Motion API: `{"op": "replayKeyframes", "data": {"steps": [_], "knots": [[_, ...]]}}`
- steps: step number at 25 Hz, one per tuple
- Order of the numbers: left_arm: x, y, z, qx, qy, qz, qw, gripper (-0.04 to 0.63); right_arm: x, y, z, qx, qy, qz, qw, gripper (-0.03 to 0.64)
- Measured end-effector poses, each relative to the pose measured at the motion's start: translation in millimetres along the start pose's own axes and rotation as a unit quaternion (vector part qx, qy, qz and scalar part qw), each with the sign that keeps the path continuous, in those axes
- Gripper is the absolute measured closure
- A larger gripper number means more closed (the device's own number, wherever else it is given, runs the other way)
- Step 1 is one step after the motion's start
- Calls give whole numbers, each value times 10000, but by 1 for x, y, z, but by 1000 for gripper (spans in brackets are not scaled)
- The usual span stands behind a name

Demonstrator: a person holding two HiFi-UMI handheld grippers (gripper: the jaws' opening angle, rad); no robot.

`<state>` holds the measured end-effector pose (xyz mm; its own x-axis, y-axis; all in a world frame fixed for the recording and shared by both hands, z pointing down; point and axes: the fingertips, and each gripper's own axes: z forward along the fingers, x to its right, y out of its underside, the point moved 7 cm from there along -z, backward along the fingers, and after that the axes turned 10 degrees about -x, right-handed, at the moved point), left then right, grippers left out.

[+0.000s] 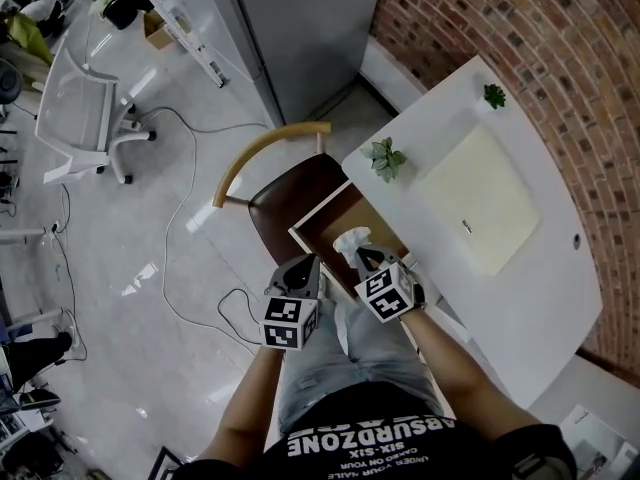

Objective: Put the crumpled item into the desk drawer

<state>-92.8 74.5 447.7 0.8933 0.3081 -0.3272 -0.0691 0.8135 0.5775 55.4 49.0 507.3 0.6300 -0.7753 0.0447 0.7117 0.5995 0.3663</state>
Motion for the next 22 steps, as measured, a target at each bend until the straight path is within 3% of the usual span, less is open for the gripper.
{"op": "replayKeyframes", "data": {"steps": [22], "knots": [[-7,11,19,-171,-91,-164,9997,592,9,7,39,-319,-116,-41,9994,617]]}}
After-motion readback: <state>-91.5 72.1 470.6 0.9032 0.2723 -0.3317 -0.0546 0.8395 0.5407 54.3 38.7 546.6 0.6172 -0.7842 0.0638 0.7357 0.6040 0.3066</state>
